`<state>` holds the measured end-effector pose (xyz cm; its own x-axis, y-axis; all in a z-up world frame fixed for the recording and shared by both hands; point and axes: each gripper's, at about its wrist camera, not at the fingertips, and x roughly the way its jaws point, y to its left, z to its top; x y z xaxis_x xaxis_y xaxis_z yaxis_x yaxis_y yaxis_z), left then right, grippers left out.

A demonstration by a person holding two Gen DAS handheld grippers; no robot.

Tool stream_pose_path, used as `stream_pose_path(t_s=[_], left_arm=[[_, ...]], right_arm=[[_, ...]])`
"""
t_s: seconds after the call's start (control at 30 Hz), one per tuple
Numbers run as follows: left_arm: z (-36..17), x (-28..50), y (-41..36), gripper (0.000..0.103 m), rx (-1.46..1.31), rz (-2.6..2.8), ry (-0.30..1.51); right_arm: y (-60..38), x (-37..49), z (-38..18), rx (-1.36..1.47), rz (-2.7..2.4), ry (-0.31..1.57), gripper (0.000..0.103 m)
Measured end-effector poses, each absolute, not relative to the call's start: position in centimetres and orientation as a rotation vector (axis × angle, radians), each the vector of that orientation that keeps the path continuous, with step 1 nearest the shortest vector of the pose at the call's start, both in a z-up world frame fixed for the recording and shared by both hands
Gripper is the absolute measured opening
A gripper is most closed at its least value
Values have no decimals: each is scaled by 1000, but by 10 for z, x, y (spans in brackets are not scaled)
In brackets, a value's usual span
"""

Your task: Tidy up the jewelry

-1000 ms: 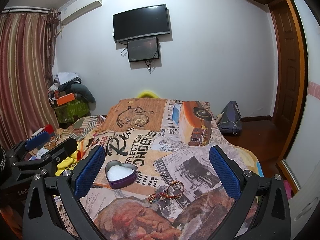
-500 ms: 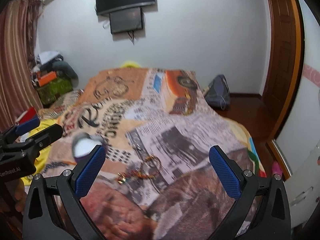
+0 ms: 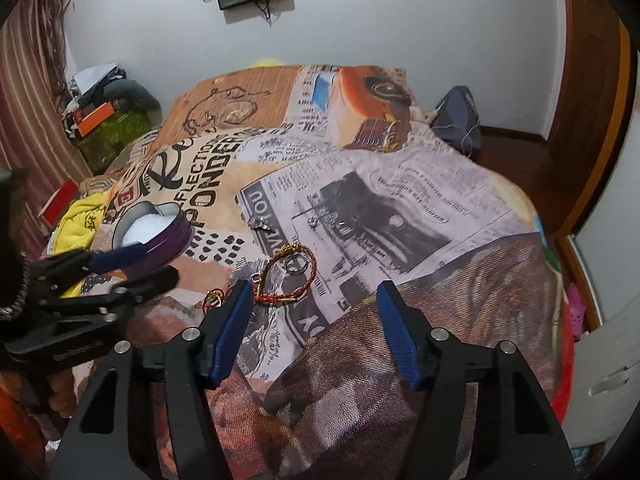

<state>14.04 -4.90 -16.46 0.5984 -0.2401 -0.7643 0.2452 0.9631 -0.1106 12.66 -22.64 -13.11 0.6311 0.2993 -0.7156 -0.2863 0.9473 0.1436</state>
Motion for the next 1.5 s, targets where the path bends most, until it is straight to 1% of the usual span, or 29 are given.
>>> stream_pose_path(t_s=[0.07, 0.23, 0.43, 0.57, 0.63, 1.07, 1.5], left_arm=[[-171, 143, -50, 36, -2, -305, 913], [-185, 152, -46, 21, -49, -354, 980], [-189, 155, -50, 16, -72, -415, 997], [-195, 159, -55, 4, -61, -417, 1011], [-196, 160, -56, 1, -60, -415, 1009], [-158, 152, -31, 0, -138, -392, 892], [-126, 149, -5, 0, -135, -330, 774]], right_arm=[[-226, 131, -135, 25, 351, 835, 55], [-221, 139, -144, 35, 382, 867, 55], [-217, 146, -153, 45, 409, 905, 55], [-217, 149, -159, 56, 416, 928, 55], [-217, 150, -162, 54, 413, 936, 55], [-209, 149, -166, 22, 439, 965, 55], [-195, 178, -164, -34, 418, 954, 55]])
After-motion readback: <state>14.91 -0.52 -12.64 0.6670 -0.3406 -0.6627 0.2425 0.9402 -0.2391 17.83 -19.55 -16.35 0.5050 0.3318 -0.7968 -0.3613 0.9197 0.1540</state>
